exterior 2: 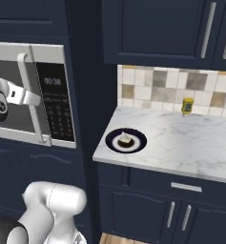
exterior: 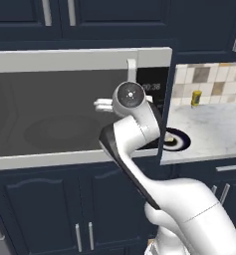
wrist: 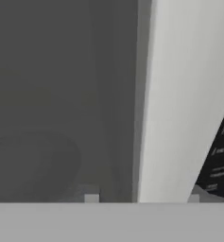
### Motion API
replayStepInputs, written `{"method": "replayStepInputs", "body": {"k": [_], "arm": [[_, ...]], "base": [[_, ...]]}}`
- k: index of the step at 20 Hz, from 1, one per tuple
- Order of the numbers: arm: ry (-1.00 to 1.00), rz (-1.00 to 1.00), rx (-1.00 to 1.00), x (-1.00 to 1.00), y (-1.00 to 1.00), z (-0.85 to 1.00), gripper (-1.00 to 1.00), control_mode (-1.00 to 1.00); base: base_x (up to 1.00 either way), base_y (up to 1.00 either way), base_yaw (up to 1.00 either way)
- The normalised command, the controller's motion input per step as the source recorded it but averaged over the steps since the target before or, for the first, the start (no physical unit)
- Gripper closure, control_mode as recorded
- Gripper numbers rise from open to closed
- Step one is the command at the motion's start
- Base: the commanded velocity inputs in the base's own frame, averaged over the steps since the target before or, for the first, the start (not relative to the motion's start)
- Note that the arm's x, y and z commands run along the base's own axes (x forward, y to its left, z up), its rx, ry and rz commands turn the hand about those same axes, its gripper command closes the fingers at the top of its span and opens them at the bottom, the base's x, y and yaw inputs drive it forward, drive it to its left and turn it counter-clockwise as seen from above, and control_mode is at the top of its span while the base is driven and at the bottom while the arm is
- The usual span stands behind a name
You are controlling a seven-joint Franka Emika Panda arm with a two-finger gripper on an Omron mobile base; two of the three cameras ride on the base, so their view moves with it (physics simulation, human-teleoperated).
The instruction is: Pick the garlic from the counter and place it in the microwave. Then turn on the microwave.
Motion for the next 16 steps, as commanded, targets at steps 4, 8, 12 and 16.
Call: {"method": "replayStepInputs", "body": {"k": [4, 8, 12, 16], "arm": [[0.00, 0.00, 0.00, -0.65, 0.65, 0.00, 1.00, -1.00], [0.00, 0.00, 0.00, -0.99, 0.53, 0.00, 1.00, -1.00], [0.00, 0.00, 0.00, -1.00, 0.36, 0.00, 1.00, -1.00], [0.00, 0.00, 0.00, -1.00, 0.22, 0.00, 1.00, -1.00]], "base": [[0.00, 0.00, 0.00], [0.00, 0.00, 0.00], [0.00, 0.00, 0.00], [0.00, 0.00, 0.00]]}}
